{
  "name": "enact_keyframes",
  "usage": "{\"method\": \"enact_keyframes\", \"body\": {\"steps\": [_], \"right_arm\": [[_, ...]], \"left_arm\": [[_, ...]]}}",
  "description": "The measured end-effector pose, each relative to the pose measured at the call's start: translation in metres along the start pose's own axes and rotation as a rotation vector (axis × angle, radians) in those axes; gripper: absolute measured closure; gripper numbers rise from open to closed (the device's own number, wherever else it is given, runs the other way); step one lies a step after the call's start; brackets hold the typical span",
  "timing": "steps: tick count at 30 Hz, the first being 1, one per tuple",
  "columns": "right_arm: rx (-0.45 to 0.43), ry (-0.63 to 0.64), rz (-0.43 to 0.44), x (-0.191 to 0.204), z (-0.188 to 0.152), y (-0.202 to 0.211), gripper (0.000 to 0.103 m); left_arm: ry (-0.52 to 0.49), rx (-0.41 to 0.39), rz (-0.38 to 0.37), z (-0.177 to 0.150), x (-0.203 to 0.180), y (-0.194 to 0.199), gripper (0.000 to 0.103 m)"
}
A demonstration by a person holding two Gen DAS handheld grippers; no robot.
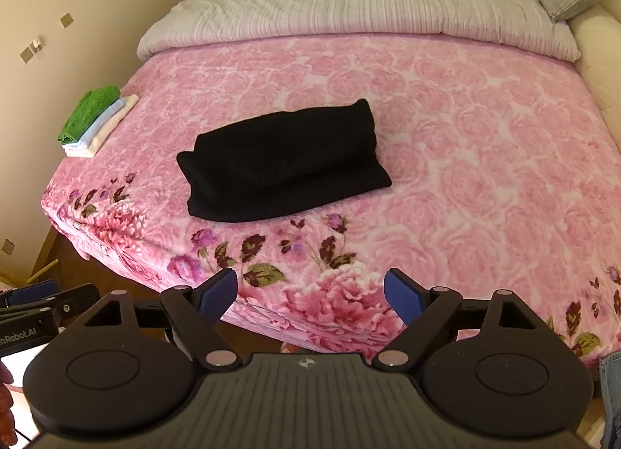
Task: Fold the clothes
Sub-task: 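Grasp the black garment's edge with both grippers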
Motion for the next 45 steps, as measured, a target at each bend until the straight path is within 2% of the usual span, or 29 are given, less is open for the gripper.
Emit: {"method": "enact_keyframes", "body": {"steps": [9,16,26,32,38,42,45], "right_arm": [[0.054,-0.039,-0.042,-0.024,0.008,-0.039,0.017],[0.111,-0.063,-0.079,-0.025,0.027,-0.101,0.017],[0.249,-0.137,-0.174,-0.016,0.066,-0.219,0.017],[0.251,-0.215,-0.277,-0.035,0.113,-0.274,0.017],[0.252,-0.32,-0.323,-0.057,0.141,-0.313,0.017],[0.268,-0.394,-0.307,-0.07,0.15,-0.34,0.017],[0.268,-0.404,-0.297,-0.082,0.159,-0.367,0.017]], "left_arm": [[0.059,0.061,-0.004,0.006,0.016,-0.044,0.026],[0.117,0.109,-0.024,0.03,0.044,-0.103,0.026],[0.198,0.23,-0.041,0.09,0.116,-0.23,0.029],[0.222,0.278,-0.037,0.136,0.163,-0.306,0.031],[0.3,0.347,-0.075,0.148,0.179,-0.376,0.03],[0.358,0.393,-0.099,0.154,0.188,-0.422,0.029],[0.423,0.429,-0.11,0.145,0.19,-0.452,0.028]]}}
Point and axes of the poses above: each gripper's, at about its wrist camera, not at the fingertips, and y roughly against the way its jaws point, x to its left, z to its top, the point moved 9 cm from there along -y, roughly the way its jaws point, and after that the axes turned 14 degrees about -x, right-handed, at the moved point
